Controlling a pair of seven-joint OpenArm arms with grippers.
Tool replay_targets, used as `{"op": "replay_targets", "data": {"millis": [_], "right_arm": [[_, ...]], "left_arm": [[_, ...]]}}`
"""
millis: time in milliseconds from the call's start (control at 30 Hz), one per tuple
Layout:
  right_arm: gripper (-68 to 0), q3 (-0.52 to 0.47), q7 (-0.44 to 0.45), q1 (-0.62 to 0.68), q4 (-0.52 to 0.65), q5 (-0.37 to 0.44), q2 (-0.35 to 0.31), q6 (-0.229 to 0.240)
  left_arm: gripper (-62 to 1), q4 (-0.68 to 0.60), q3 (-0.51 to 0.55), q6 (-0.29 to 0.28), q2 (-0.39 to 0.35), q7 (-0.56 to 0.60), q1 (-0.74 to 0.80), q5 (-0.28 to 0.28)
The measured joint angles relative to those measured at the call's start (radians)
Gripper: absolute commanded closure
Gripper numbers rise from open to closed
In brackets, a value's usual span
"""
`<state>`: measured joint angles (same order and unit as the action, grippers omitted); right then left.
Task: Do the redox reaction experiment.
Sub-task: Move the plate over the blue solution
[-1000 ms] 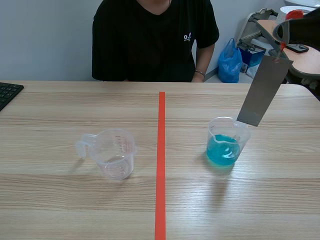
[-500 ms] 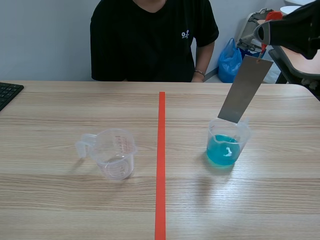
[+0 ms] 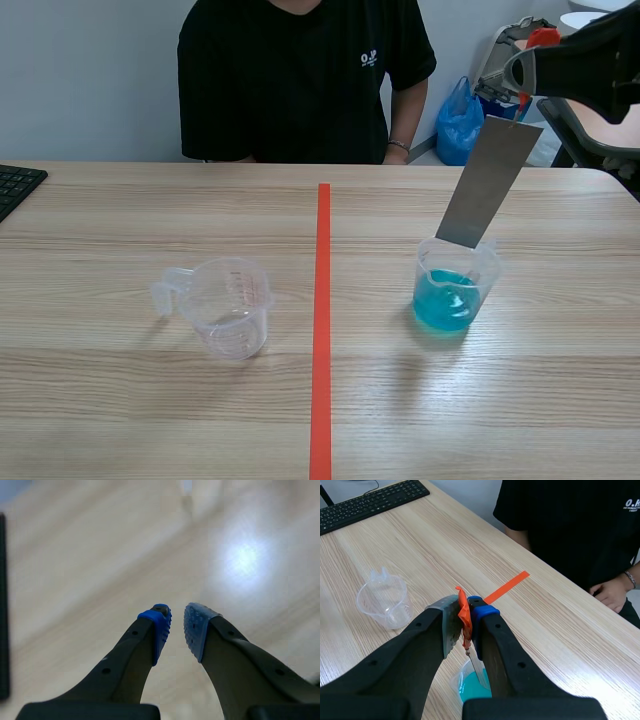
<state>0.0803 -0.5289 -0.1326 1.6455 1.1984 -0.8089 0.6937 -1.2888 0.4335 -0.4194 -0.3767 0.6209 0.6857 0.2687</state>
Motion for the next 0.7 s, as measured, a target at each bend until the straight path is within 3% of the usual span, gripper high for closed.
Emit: {"op": "replay_targets", "data": {"millis": [100, 233, 367, 533, 700], "right_arm": [[-1.5, 0.0, -0.004, 0.0, 0.0, 0.0, 0.0, 0.0], [-1.5, 0.0, -0.007, 0.0, 0.0, 0.0, 0.0, 0.0], [-1.5, 0.0, -0.015, 0.0, 0.0, 0.001, 0.0, 0.0], [-1.5, 0.0, -0.023, 0.0, 0.0, 0.003, 0.0, 0.0], [-1.5, 0.0, -0.023, 0.0, 0.0, 0.007, 0.0, 0.0]], "left_arm": [[-11.4, 0.0, 0.0, -0.091, -0.038, 0.001, -0.105, -0.008], [-4.0, 0.0, -0.019, -0.189, -0.06, -0.004, -0.242, -0.006], [-4.1, 0.0, -0.096, -0.27, -0.067, -0.05, -0.378, -0.007], [-4.0, 0.013, -0.24, -0.275, -0.066, -0.147, -0.544, -0.019], [-4.0, 0.088, -0.375, -0.275, -0.042, -0.249, -0.709, -0.086]]}}
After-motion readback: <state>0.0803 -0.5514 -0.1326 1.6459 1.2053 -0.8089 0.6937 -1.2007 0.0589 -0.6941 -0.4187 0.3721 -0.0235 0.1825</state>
